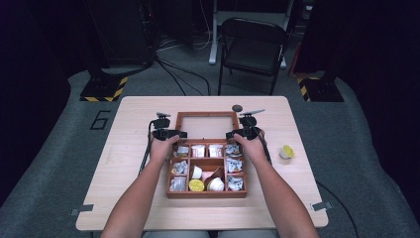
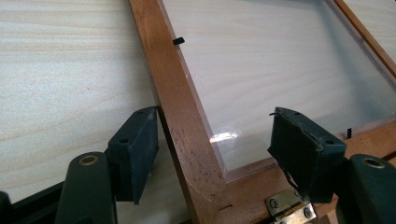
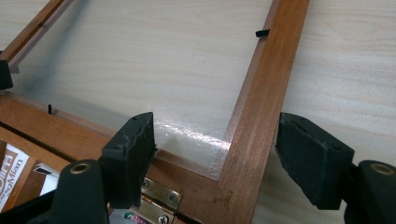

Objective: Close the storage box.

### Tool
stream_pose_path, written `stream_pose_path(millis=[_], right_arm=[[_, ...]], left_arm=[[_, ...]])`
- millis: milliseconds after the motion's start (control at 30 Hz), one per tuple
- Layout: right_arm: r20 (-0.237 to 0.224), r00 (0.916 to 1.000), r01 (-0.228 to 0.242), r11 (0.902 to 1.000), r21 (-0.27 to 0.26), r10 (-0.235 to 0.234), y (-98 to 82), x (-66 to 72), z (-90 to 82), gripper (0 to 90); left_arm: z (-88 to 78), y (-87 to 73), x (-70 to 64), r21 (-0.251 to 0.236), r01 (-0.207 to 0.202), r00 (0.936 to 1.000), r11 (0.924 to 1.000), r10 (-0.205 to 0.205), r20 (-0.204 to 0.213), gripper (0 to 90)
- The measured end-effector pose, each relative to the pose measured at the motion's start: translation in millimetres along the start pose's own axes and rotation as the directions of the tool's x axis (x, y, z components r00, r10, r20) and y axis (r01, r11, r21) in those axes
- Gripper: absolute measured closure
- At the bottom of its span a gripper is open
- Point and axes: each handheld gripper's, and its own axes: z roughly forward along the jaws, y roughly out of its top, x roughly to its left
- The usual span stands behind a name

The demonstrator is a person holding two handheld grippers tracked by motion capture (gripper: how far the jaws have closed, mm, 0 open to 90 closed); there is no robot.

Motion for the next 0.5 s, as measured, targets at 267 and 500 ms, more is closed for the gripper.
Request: stream_pose_path(millis=[267,500], right_arm=[[-0.014,0.9996,-0.023,0.9997,0.002,0.023,0.7,-3.1,3.2,26.6],[-0.059,0.9966,-0.057,0.9983,0.015,0.058,1.0,-7.9,5.9,26.1]], left_arm=[[2.4,-0.9,2.3,-0.004,0.016,0.9995,0.9999,-0.016,0.027,30.4],[4.4,-1.0,1.2,-0.003,0.019,0.9993,0.9998,-0.019,0.033,28.4]])
